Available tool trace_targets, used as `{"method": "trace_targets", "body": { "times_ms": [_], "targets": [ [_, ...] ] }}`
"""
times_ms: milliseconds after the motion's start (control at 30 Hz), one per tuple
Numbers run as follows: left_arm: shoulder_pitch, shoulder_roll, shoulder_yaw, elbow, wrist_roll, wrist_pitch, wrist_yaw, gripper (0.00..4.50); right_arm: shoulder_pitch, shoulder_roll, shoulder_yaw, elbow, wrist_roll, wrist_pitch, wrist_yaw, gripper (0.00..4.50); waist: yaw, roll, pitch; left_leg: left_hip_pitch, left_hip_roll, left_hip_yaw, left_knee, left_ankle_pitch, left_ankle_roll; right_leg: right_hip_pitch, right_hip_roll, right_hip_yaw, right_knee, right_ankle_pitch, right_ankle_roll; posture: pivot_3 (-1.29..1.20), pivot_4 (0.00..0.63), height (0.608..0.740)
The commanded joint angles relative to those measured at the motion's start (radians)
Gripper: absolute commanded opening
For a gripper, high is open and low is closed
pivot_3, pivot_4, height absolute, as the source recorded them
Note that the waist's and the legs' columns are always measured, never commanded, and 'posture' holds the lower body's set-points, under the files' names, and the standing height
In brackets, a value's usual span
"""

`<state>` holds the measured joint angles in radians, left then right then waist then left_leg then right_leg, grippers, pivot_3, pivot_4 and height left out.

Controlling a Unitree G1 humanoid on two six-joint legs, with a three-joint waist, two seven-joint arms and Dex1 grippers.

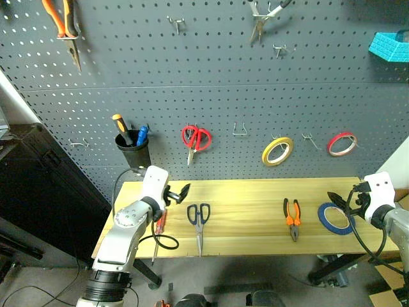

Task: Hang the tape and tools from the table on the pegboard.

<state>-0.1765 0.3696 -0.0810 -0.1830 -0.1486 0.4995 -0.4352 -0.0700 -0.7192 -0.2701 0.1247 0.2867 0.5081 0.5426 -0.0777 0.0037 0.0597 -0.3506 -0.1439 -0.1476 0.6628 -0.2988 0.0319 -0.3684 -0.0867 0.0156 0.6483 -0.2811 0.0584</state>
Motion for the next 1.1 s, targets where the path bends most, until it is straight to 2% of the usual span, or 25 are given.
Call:
{"method": "trace_targets", "body": {
  "times_ms": [33,167,333,433,633,733,833,1100],
  "targets": [
    [-0.059,0.007,-0.065,-0.065,-0.03,0.004,-0.095,4.46,-0.045,0.001,0.03,-0.013,-0.013,0.09,-0.018,4.5,-0.011,0.001,0.018,0.0,0.0,0.0,0.001,0.0,0.0,0.0,0.0,0.0,0.0,0.0,0.0,-0.3,0.156,0.74],
    [-0.125,0.04,-0.147,-0.063,-0.034,-0.01,-0.223,4.46,-0.124,0.024,0.072,0.069,-0.024,0.141,-0.028,4.5,-0.035,0.002,0.053,-0.003,0.001,0.005,0.0,0.0,0.0,-0.004,-0.001,0.002,0.001,0.001,0.0,-0.31,0.201,0.74],
    [-0.181,0.044,-0.21,-0.077,-0.077,-0.014,-0.354,4.46,-0.244,0.06,0.136,0.275,-0.092,0.077,-0.036,4.5,-0.061,0.003,0.089,-0.011,0.004,0.012,0.001,0.0,0.001,-0.011,-0.001,0.003,0.0,0.001,0.0,-0.3,0.228,0.74],
    [-0.195,0.084,-0.25,-0.086,-0.066,-0.049,-0.439,4.46,-0.325,0.077,0.155,0.45,-0.127,0.011,-0.037,4.5,-0.064,0.002,0.106,-0.015,0.004,0.014,0.0,-0.001,0.002,-0.017,-0.001,0.004,0.0,0.001,0.0,-0.28,0.255,0.74],
    [-0.21,0.102,-0.261,-0.094,-0.058,-0.078,-0.481,4.46,-0.449,0.09,0.202,0.732,-0.194,-0.089,0.007,4.5,-0.063,0.001,0.143,-0.015,0.005,0.017,0.001,-0.001,0.002,-0.018,-0.001,0.005,0.001,0.001,0.0,-0.27,0.266,0.74],
    [-0.209,0.106,-0.263,-0.093,-0.051,-0.09,-0.487,4.46,-0.485,0.095,0.233,0.818,-0.229,-0.135,0.031,4.5,-0.064,0.0,0.148,-0.016,0.005,0.018,0.0,-0.001,0.002,-0.019,-0.001,0.006,0.001,0.001,0.0,-0.26,0.268,0.74],
    [-0.207,0.111,-0.261,-0.092,-0.049,-0.096,-0.492,4.5,-0.517,0.103,0.253,0.889,-0.254,-0.152,0.051,3.9,-0.064,-0.005,0.151,-0.015,0.005,0.018,0.0,-0.001,0.002,-0.019,-0.001,0.006,0.001,0.001,0.0,-0.25,0.269,0.74],
    [-0.207,0.114,-0.262,-0.086,-0.049,-0.117,-0.506,4.5,-0.554,0.105,0.267,0.979,-0.275,-0.141,0.099,1.09,-0.062,-0.011,0.154,-0.015,0.005,0.018,0.001,-0.001,0.002,-0.019,-0.001,0.005,0.001,0.001,0.0,-0.25,0.248,0.74]
  ]
}}
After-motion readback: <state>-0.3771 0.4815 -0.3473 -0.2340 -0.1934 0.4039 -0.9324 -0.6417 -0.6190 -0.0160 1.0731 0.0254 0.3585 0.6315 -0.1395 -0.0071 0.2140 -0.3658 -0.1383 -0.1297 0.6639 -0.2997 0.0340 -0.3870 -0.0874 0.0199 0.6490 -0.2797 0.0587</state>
